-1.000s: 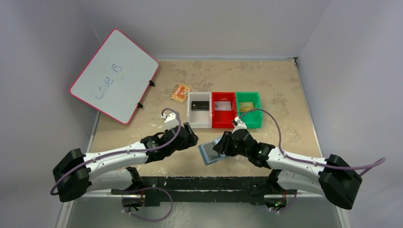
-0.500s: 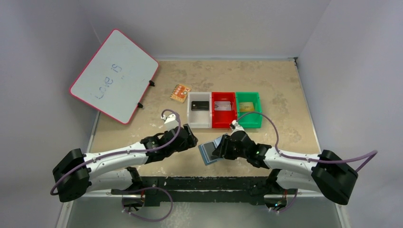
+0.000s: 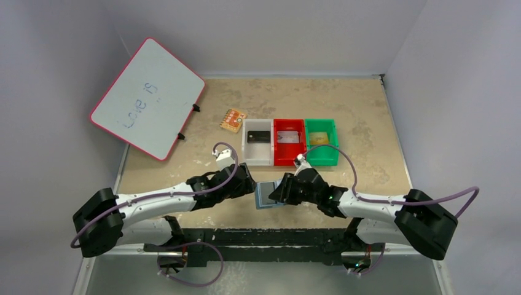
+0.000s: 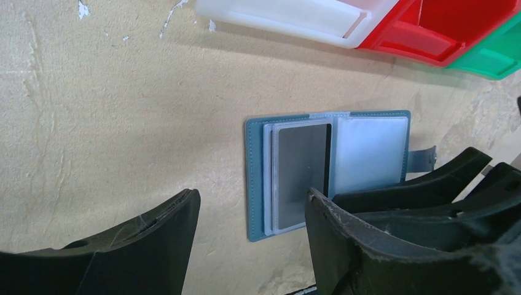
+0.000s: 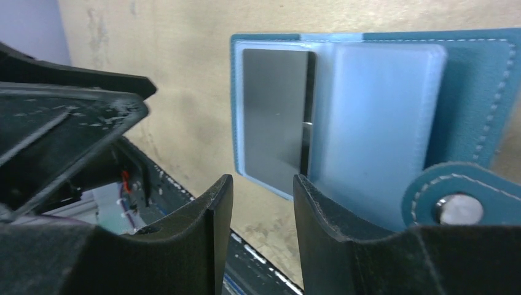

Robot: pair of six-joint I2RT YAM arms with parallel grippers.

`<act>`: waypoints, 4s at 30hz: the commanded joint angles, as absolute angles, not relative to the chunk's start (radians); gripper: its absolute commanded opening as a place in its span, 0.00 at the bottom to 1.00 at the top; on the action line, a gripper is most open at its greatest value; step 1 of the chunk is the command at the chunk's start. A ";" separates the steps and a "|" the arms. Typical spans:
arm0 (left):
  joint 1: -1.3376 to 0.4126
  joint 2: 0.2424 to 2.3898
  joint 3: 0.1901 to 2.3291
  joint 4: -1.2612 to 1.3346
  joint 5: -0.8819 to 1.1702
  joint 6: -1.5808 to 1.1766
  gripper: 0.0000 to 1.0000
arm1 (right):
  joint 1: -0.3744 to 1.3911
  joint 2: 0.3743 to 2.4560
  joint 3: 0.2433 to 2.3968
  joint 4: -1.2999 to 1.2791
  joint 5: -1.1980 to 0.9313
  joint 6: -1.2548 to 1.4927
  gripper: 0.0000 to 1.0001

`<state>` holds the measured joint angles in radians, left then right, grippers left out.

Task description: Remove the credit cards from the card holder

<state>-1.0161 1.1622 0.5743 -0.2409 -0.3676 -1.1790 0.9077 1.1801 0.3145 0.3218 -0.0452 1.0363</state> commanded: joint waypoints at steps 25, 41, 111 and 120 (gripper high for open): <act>-1.020 1.288 0.687 -0.195 -0.321 -1.105 0.59 | 0.906 1.012 0.391 0.124 0.107 1.013 0.44; -1.021 1.400 0.751 -0.135 -0.217 -1.055 0.43 | 0.883 1.194 0.354 0.342 -0.010 1.051 0.37; -1.090 1.565 0.764 -0.269 -0.324 -1.022 0.08 | 0.766 1.176 0.152 0.562 -0.093 1.203 0.00; -1.092 1.567 0.770 -0.259 -0.310 -1.019 0.08 | 0.763 1.165 0.146 0.570 -0.097 1.205 0.07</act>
